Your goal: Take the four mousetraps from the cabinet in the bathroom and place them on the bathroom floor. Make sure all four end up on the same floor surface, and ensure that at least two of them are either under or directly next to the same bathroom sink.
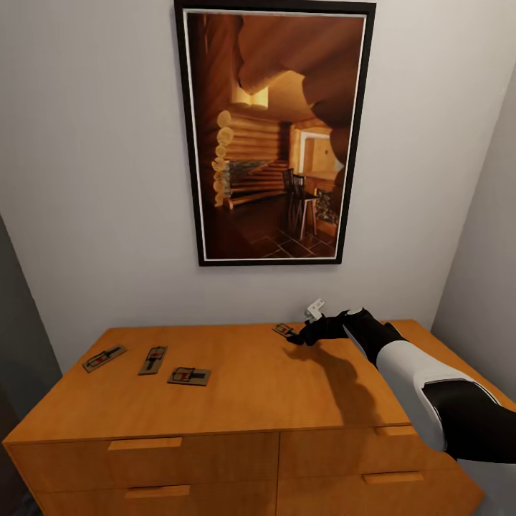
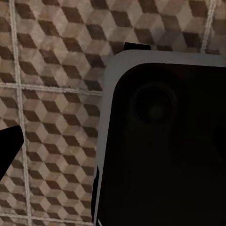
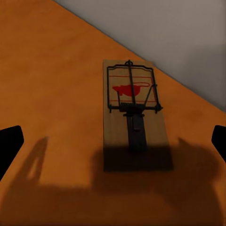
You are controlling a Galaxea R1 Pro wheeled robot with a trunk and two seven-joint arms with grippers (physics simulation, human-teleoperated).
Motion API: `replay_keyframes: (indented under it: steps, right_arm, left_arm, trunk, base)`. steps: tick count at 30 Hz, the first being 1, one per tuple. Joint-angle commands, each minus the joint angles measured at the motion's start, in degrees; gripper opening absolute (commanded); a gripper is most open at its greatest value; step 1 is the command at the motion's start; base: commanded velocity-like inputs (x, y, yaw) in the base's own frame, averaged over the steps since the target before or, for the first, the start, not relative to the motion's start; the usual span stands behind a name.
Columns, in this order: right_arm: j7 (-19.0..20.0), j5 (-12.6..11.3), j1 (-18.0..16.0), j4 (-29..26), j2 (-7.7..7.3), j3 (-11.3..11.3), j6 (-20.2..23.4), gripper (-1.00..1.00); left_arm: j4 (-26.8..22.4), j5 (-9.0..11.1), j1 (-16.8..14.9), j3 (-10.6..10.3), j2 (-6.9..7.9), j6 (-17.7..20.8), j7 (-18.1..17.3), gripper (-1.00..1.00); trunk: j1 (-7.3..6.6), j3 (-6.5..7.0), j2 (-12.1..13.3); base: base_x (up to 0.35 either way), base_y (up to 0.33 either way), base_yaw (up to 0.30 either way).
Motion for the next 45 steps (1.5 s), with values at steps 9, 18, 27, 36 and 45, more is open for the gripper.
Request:
replay_keyframes:
  steps: [9,18,27,36,45]
  right_arm:
    - [0.0,0.0,0.0,0.0,0.06,0.0,0.0,1.00]
    - [-0.1,0.1,0.0,0.0,0.08,0.0,0.0,1.00]
    - [-0.1,0.0,0.0,0.0,0.08,0.0,0.0,1.00]
    - [-0.1,0.0,0.1,0.0,0.08,0.1,0.0,1.00]
    - [-0.2,0.0,0.1,0.0,0.08,0.1,0.0,1.00]
  left_arm:
    - [0.0,0.0,0.0,0.0,0.00,0.0,0.0,1.00]
    - [0.0,-0.1,0.0,0.0,0.00,0.0,0.0,1.00]
    - [0.0,0.0,0.0,0.0,0.00,0.0,0.0,1.00]
    - [0.0,0.0,0.0,0.0,0.00,0.0,0.0,1.00]
    - [0.0,0.0,0.0,0.0,0.00,0.0,0.0,1.00]
  trunk:
    - [0.00,0.00,0.0]
    - [0.00,0.00,0.0]
    - [0.00,0.00,0.0]
    - [0.00,0.00,0.0]
    - [0.00,0.00,0.0]
  base:
    - [0.009,-0.008,0.000]
    - [0.105,-0.096,0.000]
    - [0.010,-0.009,0.000]
    - [0.000,0.029,0.000]
    - [0.000,0.018,0.000]
